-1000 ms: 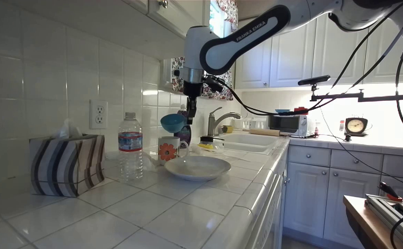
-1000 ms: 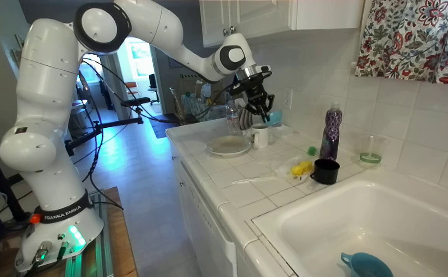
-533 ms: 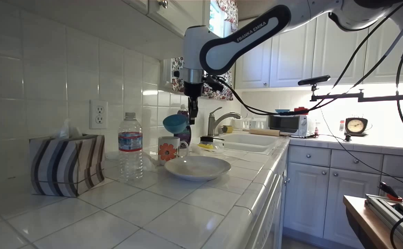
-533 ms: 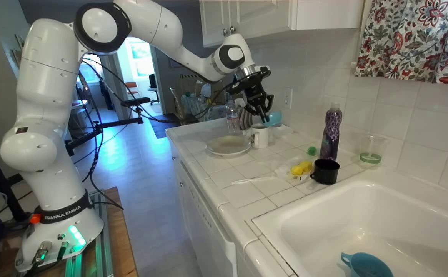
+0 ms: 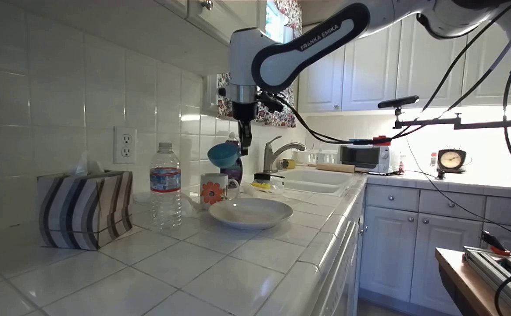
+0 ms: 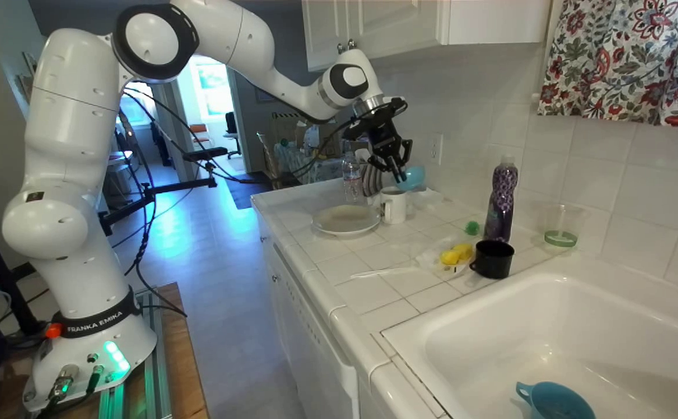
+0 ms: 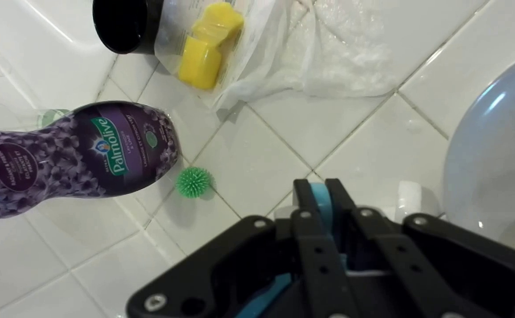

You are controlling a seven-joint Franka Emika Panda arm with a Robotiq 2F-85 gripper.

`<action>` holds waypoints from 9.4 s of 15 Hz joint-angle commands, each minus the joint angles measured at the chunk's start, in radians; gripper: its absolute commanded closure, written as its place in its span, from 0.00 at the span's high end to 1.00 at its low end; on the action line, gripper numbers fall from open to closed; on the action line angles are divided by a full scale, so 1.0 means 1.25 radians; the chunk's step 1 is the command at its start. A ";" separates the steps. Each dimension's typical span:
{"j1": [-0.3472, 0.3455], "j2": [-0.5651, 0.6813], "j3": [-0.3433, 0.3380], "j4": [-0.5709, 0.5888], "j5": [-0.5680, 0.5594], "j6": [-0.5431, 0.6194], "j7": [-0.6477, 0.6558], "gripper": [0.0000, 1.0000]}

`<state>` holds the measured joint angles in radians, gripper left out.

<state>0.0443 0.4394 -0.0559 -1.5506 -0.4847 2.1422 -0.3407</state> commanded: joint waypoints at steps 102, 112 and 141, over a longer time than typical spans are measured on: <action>0.134 0.183 0.024 0.333 -0.275 -0.490 -0.056 0.03; 0.140 0.199 0.026 0.347 -0.328 -0.506 -0.063 0.03; 0.180 0.308 0.019 0.503 -0.409 -0.620 -0.177 0.03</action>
<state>0.2579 0.7760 -0.0295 -1.0017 -0.9483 1.4126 -0.5114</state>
